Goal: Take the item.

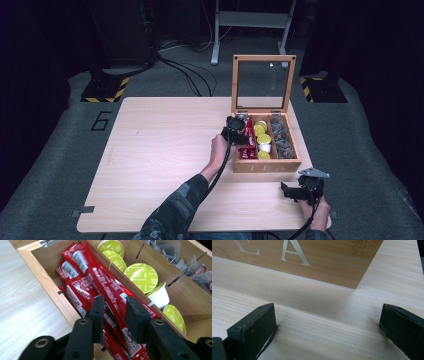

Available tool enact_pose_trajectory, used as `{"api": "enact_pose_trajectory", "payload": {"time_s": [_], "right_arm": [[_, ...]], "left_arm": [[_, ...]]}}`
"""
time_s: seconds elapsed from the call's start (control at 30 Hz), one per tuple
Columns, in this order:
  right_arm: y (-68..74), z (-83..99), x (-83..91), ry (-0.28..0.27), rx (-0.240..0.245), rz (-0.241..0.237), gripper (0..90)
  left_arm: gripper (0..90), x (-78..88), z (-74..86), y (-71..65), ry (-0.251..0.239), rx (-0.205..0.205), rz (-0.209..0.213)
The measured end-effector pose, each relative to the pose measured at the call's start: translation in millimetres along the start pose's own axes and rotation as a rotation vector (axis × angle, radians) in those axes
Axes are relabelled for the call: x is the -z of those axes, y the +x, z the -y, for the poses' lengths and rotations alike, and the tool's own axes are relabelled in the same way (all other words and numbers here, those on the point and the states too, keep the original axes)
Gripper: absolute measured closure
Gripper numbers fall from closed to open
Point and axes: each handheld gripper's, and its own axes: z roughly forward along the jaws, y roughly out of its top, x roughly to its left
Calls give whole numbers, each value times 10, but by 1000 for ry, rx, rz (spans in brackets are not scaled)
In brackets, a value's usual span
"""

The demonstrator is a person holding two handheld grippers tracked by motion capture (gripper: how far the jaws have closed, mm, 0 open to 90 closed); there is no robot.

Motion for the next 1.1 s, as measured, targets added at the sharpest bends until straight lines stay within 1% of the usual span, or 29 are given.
{"api": "enact_pose_trajectory", "payload": {"time_s": [0.1,0.23,0.27,0.3,0.33,0.57,0.67,0.7,0.83,0.87,0.93,0.97,1.0,1.03,1.1], "right_arm": [[0,0,-1,0,0,1,1],[0,0,0,0,0,0,1],[0,0,0,0,0,0,1],[0,0,-1,0,0,1,1],[0,0,0,0,0,0,1],[0,0,0,0,0,0,1],[0,0,0,0,0,0,1],[0,0,0,0,0,0,1],[0,0,0,0,0,0,1],[0,0,-1,0,0,1,1],[-2,0,0,1,3,0,1],[-2,0,0,1,3,0,1],[-1,0,0,1,2,0,1],[-2,1,0,1,3,0,1],[-3,1,0,2,6,-1,1]], "left_arm": [[737,-6,10,17,-4,19,9],[773,-22,19,11,1,35,22],[788,-26,21,12,5,30,23],[800,-31,25,6,5,36,28],[812,-39,28,-3,0,49,30],[850,-24,30,-12,-24,65,49],[852,-3,27,-25,-31,59,59],[852,6,26,-34,-40,59,60],[853,71,13,-39,-58,49,67],[852,112,7,-45,-66,44,65],[852,168,-2,-38,-78,17,58],[853,168,-2,-38,-78,17,58],[852,222,-10,-38,-89,11,55],[853,255,-16,-24,-89,-9,53],[853,307,-18,-15,-101,-18,49]]}}
